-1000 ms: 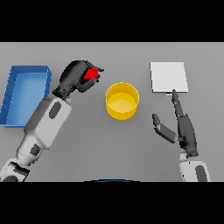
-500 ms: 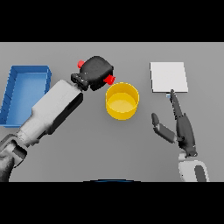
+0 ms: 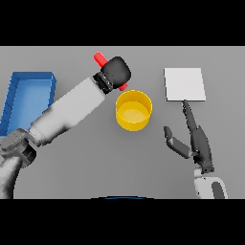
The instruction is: Pick up the red beaker and tilt it to pour out 1 green nut into yellow bowl. Pick up the yellow bowl and place it on the metallic measuring scale.
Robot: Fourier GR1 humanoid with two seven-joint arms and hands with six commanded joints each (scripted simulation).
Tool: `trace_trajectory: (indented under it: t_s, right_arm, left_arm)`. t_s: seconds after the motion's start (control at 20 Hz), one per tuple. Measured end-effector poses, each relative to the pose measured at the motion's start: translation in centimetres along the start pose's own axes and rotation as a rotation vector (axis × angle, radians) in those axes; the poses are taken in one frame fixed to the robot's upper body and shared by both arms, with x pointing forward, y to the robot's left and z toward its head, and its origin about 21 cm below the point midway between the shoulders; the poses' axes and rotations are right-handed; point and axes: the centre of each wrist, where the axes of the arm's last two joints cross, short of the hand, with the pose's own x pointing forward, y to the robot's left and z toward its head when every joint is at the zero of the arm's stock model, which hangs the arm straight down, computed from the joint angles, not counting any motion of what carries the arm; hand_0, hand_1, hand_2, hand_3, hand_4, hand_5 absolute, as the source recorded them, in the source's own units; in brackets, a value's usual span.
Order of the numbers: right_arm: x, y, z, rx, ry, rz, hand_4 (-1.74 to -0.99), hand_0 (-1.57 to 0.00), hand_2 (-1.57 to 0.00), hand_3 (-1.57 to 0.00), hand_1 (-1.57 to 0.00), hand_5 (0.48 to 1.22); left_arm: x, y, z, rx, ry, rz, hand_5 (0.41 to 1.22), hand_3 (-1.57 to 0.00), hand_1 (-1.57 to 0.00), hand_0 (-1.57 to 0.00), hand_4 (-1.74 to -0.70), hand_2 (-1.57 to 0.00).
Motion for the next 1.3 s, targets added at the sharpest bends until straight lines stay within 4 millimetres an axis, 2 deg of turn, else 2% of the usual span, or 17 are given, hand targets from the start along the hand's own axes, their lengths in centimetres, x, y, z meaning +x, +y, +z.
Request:
trace_trajectory:
  t_s: [0.1, 0.45, 0.6, 0.75, 1.0, 1.15, 1.3]
  right_arm:
    - [0.0, 0.1, -0.2, 0.0, 0.007, -0.003, -1.058, 0.0, 0.0, 0.0, 0.0, 0.696]
    - [0.2, 0.1, -0.6, -0.021, 0.001, -0.023, -1.065, 0.0, 0.0, 0.0, 0.0, 0.684]
    - [0.2, 0.5, -0.9, -0.037, 0.01, 0.002, -1.082, 0.0, 0.0, 0.0, 0.0, 0.677]
    - [-0.1, 0.8, -0.5, -0.019, -0.011, 0.006, -1.063, 0.0, 0.0, 0.0, 0.0, 0.673]
    - [0.3, 0.7, -0.5, -0.033, -0.042, 0.014, -1.041, 0.0, 0.0, 0.0, 0.0, 0.683]
    - [0.3, 0.9, -0.7, -0.028, -0.021, 0.024, -1.035, 0.0, 0.0, 0.0, 0.0, 0.684]
    - [0.3, 0.8, -0.7, -0.03, -0.021, 0.028, -1.03, 0.0, 0.0, 0.0, 0.0, 0.682]
  left_arm:
    - [-0.2, 0.1, -0.2, -0.01, 0.001, -0.061, 1.22, -1.57, -1.57, -1.57, -1.73, -1.57]
    - [2.7, 0.5, -1.0, 0.023, -0.01, -0.246, 1.221, -1.57, -1.57, -1.57, -1.74, -1.57]
    - [3.1, 0.9, -1.1, -0.003, -0.017, -0.343, 1.221, -1.57, -1.57, -1.57, -1.73, -1.57]
    - [3.0, 1.9, -1.2, -0.003, -0.044, -0.468, 1.221, -1.57, -1.57, -1.57, -1.73, -1.57]
    - [4.5, 3.5, -1.9, -0.048, -0.061, -0.607, 1.221, -1.57, -1.57, -1.57, -1.73, -1.57]
    - [2.8, 5.3, -1.9, -0.026, -0.049, -0.623, 1.221, -1.57, -1.57, -1.57, -1.73, -1.57]
    - [-0.5, 7.6, -1.5, -0.002, 0.019, -0.585, 1.221, -1.57, -1.57, -1.57, -1.73, -1.57]
